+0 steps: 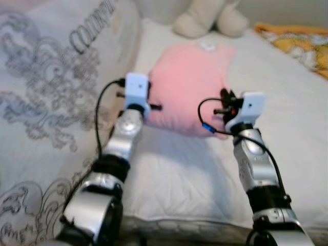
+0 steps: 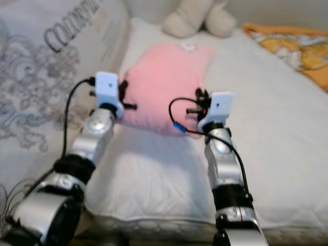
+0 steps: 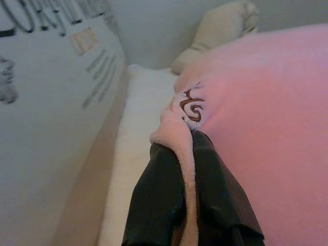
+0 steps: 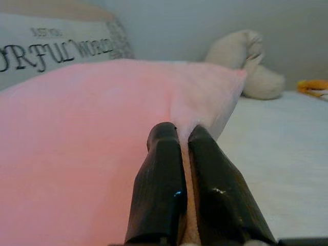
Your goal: Clean up the room
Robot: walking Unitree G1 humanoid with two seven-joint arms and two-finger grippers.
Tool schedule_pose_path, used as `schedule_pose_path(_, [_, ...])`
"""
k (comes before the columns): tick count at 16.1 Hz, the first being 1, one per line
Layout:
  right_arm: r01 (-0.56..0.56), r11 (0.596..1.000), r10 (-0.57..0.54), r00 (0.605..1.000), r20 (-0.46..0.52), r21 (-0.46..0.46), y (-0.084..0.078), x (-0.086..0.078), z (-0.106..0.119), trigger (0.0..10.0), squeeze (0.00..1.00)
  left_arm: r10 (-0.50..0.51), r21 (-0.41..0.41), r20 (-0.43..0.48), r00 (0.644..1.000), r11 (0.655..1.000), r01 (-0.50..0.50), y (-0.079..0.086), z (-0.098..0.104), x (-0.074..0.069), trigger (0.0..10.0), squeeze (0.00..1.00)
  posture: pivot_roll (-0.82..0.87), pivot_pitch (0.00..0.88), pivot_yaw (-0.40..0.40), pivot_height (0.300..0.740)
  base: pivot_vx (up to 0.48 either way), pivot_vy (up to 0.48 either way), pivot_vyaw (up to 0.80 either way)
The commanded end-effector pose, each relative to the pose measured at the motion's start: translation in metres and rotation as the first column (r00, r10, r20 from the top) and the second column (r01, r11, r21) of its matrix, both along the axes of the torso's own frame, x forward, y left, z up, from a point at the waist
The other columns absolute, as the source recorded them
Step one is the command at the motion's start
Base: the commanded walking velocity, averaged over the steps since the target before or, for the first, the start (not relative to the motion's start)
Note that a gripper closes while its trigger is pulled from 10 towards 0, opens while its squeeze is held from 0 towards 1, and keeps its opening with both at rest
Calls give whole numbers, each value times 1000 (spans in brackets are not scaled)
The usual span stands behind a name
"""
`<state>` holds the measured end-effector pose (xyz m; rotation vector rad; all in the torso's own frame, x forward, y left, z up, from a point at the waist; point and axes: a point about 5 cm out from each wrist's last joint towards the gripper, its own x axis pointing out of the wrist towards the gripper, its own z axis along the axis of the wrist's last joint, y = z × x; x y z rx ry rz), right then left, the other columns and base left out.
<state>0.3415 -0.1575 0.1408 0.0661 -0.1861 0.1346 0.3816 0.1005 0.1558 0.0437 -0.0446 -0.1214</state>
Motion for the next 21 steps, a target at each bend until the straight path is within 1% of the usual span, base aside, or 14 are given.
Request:
schedule_pose_path(1, [49, 999, -49, 999, -5, 1, -16, -1, 0, 10000, 0, 10, -3, 7, 1000, 1000, -10, -1, 6, 4, 10000, 0, 35, 0, -18, 740, 0, 0, 0])
schedule_pose_path(4, [38, 999, -38, 999, -18, -6, -15, -1, -4, 10000, 0, 37, 8, -16, 999, 999, -37, 5, 1, 4, 10000, 0, 29, 0, -13, 740, 0, 0, 0])
schedule_pose_path(5, [16, 1000, -17, 998, -53, -17, -14, 0, -11, 10000, 0, 60, 26, -35, 998, 998, -59, 9, -6, 4, 10000, 0, 30, 16, -12, 740, 0, 0, 0])
schedule_pose_path(7, [0, 1000, -3, 997, -79, -31, -14, 1, -15, 10000, 0, 73, 33, -45, 996, 997, -72, 12, -11, 3, 10000, 0, 35, 55, -19, 740, 0, 0, 0])
schedule_pose_path(8, [-9, 999, 5, 996, -88, -50, -15, 5, -15, 10000, 0, 78, 43, -41, 996, 996, -76, 12, -11, 4, 10000, 0, 34, 66, -17, 740, 0, 0, 0])
schedule_pose_path(10, [-21, 994, 14, 998, -65, -107, -19, 11, -8, 10000, 0, 89, 27, -16, 996, 996, -89, 15, -6, 6, 10000, 0, 30, 82, -12, 740, 0, 0, 0])
schedule_pose_path(13, [-4, 993, -6, 996, -89, -120, -25, 22, -8, 10000, 0, 121, 15, 2, 993, 993, -121, 15, -5, 8, 10000, 0, 23, 105, -5, 740, 0, 0, 0])
schedule_pose_path(15, [-10, 994, -4, 993, -120, -113, -20, 25, -13, 10000, 0, 165, 28, -12, 986, 986, -165, 18, -11, 6, 10000, 0, 15, 110, -4, 740, 0, 0, 0])
schedule_pose_path(16, [-44, 996, 31, 985, -168, -75, -8, 26, -23, 10000, 0, 256, 59, -11, 967, 965, -255, 24, -22, 0, 10000, 0, 12, 114, -7, 740, 0, 0, 0])
schedule_pose_path(17, [-68, 995, 54, 981, -186, -71, -2, 24, -27, 10000, 0, 296, 79, -21, 955, 953, -293, 28, -28, -3, 10000, 0, 14, 116, -12, 740, 0, 0, 0])
schedule_pose_path(18, [-110, 992, 95, 972, -215, -58, 7, 21, -36, 10000, 0, 338, 131, -38, 940, 935, -330, 31, -41, -10, 10000, 0, 16, 120, -16, 740, 0, 0, 0])
schedule_pose_path(19, [-131, 990, 116, 966, -231, -53, 11, 19, -41, 10000, 0, 345, 151, -44, 937, 930, -336, 31, -46, -13, 10000, 0, 20, 122, -19, 740, 0, 0, 0])
schedule_pose_path(20, [-168, 986, 154, 949, -275, -25, 16, 13, -54, 10000, 0, 333, 185, -57, 941, 930, -318, 26, -60, -22, 10000, 0, 25, 126, -22, 740, 0, 0, 0])
schedule_pose_path(21, [-179, 984, 167, 941, -293, -14, 16, 11, -58, 10000, 0, 324, 191, -66, 944, 932, -307, 23, -64, -25, 10000, 0, 28, 128, -27, 740, 0, 0, 0])
